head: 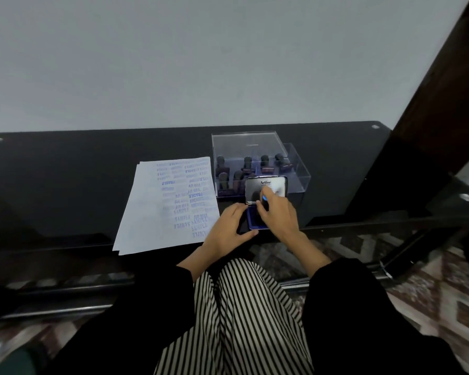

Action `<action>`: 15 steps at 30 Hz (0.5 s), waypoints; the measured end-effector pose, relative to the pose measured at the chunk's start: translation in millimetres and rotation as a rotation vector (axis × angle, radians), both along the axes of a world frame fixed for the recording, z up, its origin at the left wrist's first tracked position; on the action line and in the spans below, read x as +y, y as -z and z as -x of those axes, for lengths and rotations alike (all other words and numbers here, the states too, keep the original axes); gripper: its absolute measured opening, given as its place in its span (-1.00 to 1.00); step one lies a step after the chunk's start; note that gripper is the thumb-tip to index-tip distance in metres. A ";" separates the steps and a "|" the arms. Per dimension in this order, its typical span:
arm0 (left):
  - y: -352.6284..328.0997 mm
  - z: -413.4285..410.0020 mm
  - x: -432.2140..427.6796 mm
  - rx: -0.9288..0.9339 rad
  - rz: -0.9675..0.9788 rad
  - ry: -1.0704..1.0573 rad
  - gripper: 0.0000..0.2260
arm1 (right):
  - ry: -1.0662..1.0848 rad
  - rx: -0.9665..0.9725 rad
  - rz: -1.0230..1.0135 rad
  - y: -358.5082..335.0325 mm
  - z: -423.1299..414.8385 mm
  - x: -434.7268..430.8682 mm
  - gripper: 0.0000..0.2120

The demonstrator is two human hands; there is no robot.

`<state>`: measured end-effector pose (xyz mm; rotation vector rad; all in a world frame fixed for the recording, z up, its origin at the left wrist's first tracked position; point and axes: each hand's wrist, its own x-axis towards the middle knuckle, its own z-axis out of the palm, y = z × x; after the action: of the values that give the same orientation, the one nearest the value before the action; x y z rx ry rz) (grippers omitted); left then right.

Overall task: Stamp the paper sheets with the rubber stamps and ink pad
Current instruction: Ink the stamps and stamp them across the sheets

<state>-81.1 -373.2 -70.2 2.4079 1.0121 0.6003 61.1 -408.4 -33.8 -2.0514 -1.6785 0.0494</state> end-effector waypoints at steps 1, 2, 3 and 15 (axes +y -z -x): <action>1.2 -0.2 -0.2 0.004 -0.003 -0.011 -0.40 | 0.005 -0.001 -0.010 1.1 1.3 -0.3 -0.88; 2.1 -0.4 -0.3 0.004 -0.008 -0.017 -0.40 | 0.013 -0.001 -0.022 2.2 2.6 -0.7 -0.89; 2.8 -0.6 -0.1 0.000 -0.011 -0.021 -0.40 | 0.023 -0.001 -0.035 3.5 3.6 -1.2 -0.89; 1.0 -0.5 -2.4 -0.012 0.016 -0.039 -0.40 | 0.088 -0.030 -0.206 14.1 10.4 -1.1 -0.92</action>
<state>-80.5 -375.5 -71.2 2.3732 1.0573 0.6173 50.8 -409.5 -47.9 -1.9766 -1.5392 -0.1767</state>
